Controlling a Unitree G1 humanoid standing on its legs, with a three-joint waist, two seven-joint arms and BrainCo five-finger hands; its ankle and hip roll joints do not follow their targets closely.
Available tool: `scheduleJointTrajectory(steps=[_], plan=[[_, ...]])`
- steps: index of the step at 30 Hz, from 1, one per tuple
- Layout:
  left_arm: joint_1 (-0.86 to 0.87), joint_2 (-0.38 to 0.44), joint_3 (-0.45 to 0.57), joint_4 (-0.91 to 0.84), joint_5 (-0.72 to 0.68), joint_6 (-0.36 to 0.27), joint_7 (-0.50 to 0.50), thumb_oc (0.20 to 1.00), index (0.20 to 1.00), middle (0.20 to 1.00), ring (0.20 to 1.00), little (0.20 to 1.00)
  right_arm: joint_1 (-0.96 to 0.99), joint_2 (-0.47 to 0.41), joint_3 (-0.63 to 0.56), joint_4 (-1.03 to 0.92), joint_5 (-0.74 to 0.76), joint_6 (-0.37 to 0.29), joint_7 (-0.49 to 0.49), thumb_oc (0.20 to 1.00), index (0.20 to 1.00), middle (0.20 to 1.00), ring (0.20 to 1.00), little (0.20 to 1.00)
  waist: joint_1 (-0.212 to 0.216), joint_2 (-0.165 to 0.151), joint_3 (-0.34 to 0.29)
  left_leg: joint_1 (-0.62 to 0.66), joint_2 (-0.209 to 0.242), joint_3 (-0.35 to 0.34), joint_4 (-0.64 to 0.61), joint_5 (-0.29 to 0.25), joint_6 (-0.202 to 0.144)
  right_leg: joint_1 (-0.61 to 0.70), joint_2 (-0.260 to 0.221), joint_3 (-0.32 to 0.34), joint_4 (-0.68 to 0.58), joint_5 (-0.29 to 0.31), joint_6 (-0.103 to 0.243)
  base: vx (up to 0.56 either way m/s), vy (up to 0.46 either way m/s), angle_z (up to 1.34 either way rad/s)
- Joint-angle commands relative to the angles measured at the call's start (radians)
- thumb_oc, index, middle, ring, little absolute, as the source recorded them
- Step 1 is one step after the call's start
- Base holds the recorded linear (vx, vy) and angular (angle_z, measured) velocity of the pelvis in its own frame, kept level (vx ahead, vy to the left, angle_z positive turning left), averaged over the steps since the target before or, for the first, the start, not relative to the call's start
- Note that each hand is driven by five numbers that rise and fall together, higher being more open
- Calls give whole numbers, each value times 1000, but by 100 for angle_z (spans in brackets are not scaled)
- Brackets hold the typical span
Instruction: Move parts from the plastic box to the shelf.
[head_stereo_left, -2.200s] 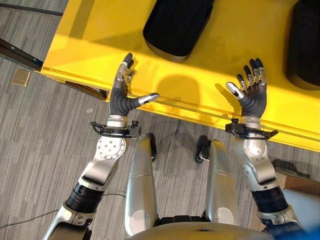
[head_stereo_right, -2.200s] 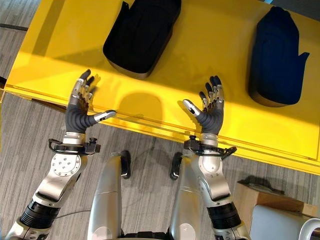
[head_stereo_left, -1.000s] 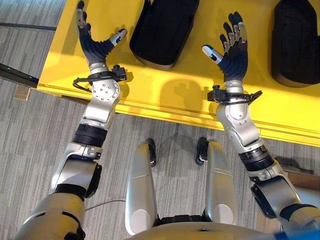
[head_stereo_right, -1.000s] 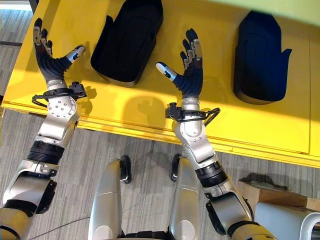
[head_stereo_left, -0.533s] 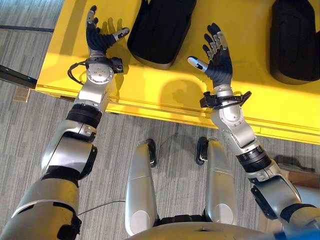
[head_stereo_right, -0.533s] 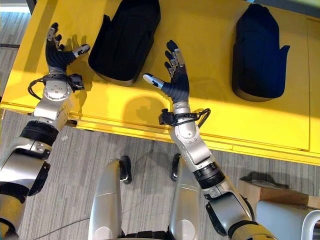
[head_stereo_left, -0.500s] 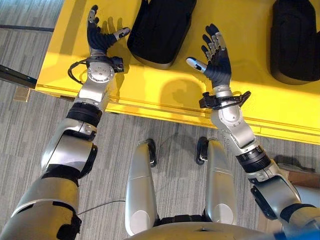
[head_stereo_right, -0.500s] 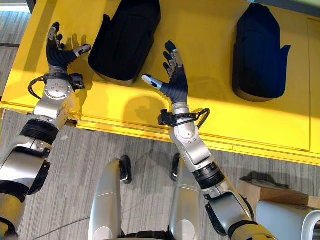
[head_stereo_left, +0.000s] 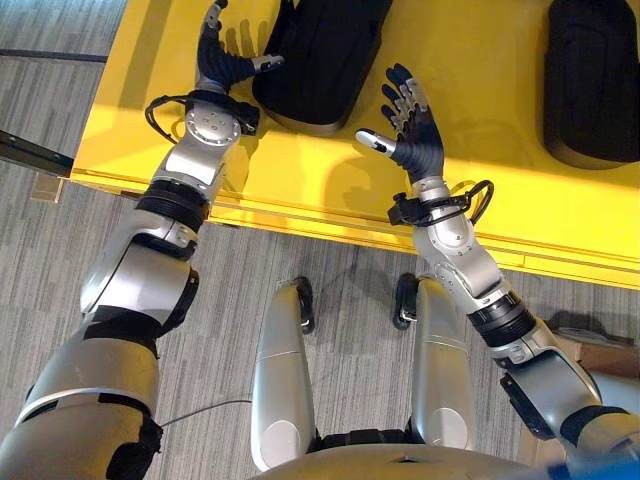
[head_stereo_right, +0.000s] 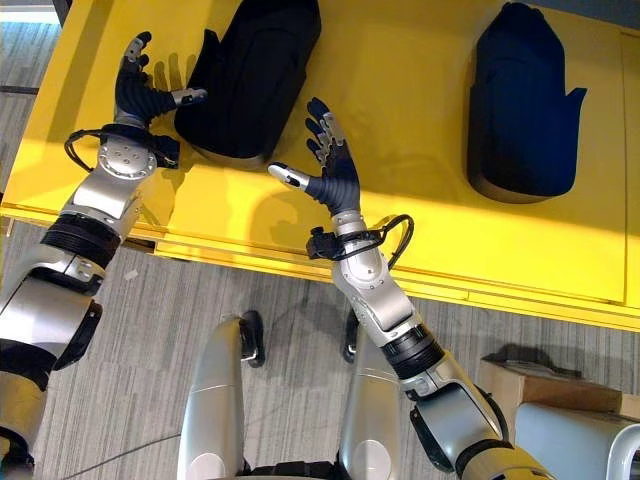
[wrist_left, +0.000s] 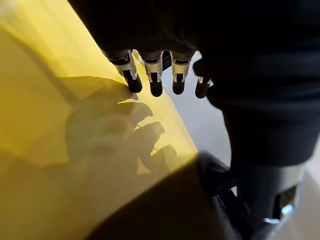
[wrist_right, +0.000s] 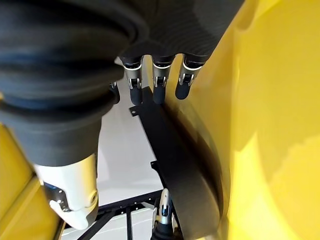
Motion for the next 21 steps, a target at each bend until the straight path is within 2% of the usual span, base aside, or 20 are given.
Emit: scheduleJointTrajectory(steps=[1, 21], plan=[[-85, -40, -1, 53, 57, 2, -9, 1000, 1000, 1000, 1000, 1000, -63, 53, -6, 1, 21, -42, 4, 1000, 1000, 1000, 1000, 1000, -16, 7, -5, 28, 28, -5, 2, -77, -36, 37, -8, 4, -82, 80, 72, 0, 0, 0], [-71, -247, -39, 41, 226, 65, 29, 1000, 1000, 1000, 1000, 1000, -199, 92, -69, 56, -4, -42, -103, 1000, 1000, 1000, 1000, 1000, -8, 0, -5, 16, 19, -8, 18, -87, -23, 24, -6, 12, -67, 78, 64, 0, 0, 0]])
